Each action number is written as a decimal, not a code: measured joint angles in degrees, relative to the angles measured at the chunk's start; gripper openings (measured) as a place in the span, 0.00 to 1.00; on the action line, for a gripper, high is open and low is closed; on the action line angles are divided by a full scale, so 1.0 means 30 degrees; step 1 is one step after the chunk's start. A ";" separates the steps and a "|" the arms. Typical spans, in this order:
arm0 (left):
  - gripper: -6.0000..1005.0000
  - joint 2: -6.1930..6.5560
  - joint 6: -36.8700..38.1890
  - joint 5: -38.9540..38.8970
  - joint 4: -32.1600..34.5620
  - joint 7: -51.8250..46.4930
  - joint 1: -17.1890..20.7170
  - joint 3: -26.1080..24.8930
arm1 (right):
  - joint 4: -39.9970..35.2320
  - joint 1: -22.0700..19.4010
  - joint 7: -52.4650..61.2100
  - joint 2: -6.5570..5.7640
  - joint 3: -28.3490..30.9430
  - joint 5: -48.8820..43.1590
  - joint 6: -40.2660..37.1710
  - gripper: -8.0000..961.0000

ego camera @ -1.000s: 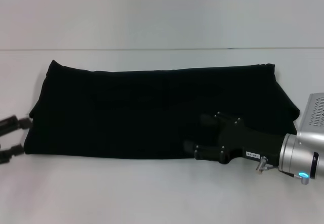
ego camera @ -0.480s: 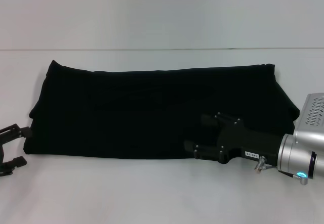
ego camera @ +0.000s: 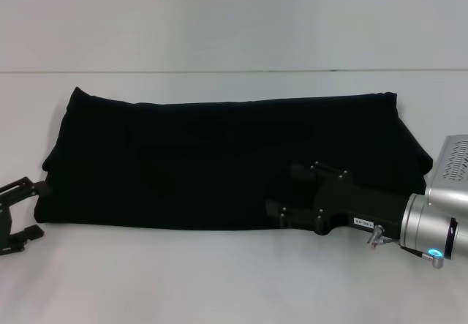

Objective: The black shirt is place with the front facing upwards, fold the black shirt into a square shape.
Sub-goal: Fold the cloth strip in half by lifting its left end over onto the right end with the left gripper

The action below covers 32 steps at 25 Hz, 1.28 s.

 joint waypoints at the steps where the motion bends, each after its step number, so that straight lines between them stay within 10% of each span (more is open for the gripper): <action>1: 0.90 -0.0007 -0.0059 0.0019 -0.0092 -0.0033 -0.0041 0.0007 | 0.0002 -0.0001 0.0000 -0.0001 -0.0001 0.0004 -0.0001 0.96; 32: 0.75 -0.0095 -0.2365 0.0384 -0.0421 0.0264 -0.1908 0.1719 | 0.0065 -0.0052 0.0012 0.0029 -0.0007 0.0389 -0.0142 0.96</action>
